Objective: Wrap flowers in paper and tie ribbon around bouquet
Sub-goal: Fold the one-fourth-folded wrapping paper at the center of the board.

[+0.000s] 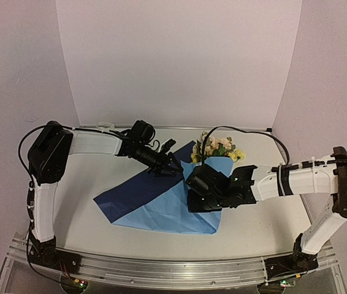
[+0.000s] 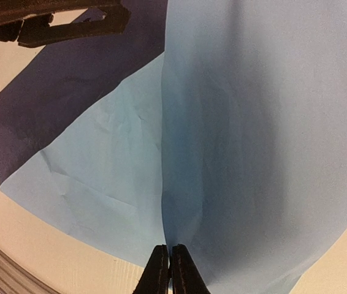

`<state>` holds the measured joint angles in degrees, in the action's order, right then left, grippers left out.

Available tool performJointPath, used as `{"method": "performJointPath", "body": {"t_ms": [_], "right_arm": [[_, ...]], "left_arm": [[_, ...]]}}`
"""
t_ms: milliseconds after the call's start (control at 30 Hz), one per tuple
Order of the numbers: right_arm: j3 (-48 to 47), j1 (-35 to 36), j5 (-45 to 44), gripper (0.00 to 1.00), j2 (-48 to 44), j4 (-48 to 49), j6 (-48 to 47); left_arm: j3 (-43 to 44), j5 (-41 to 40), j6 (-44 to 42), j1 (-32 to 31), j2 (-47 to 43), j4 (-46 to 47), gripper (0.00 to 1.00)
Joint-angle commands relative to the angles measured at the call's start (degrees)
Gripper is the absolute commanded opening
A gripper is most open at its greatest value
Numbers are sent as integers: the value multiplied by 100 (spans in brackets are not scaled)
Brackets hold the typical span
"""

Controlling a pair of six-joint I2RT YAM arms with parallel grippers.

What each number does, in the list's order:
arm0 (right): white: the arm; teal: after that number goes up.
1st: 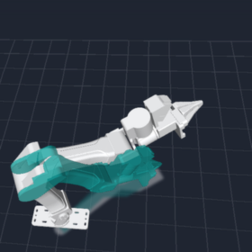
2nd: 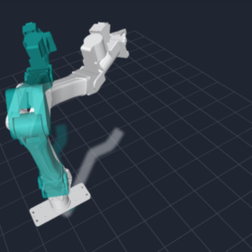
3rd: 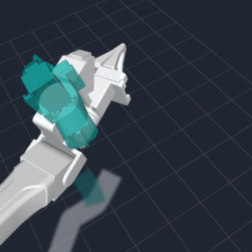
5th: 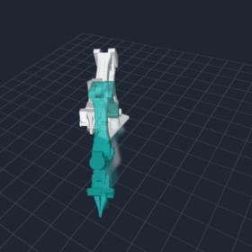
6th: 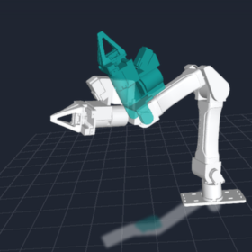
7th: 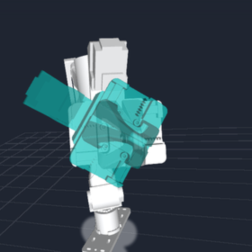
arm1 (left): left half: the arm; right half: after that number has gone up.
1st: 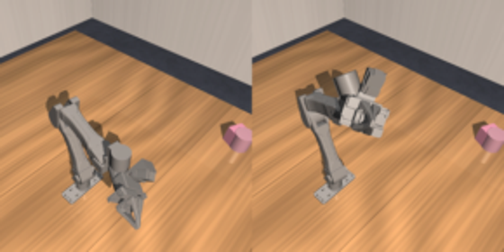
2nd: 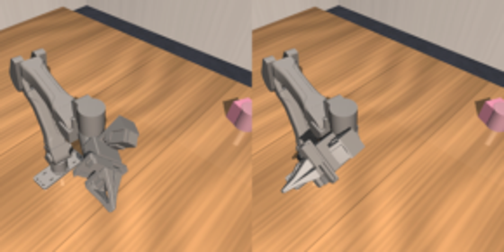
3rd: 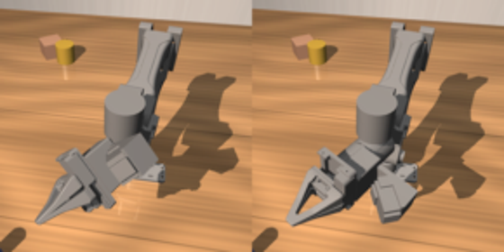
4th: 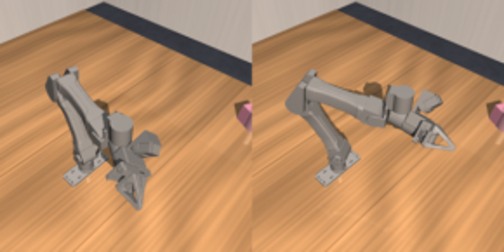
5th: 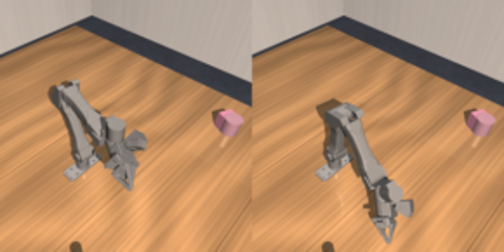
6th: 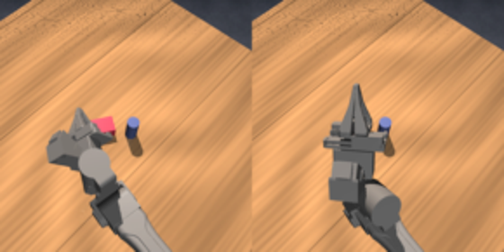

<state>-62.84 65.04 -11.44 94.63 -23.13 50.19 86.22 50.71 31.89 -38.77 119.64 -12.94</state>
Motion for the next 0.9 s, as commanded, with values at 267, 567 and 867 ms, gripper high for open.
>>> {"method": "performJointPath", "body": {"t_ms": [267, 567, 867], "right_arm": [[356, 46, 145, 4, -466, 317, -415], [285, 44, 149, 4, -383, 318, -436], [324, 45, 81, 4, -434, 317, -412]], "left_arm": [[960, 377, -438, 106, 571, -194, 52], [1263, 98, -447, 106, 910, -397, 47], [1350, -510, -460, 106, 1034, -694, 45]]}}
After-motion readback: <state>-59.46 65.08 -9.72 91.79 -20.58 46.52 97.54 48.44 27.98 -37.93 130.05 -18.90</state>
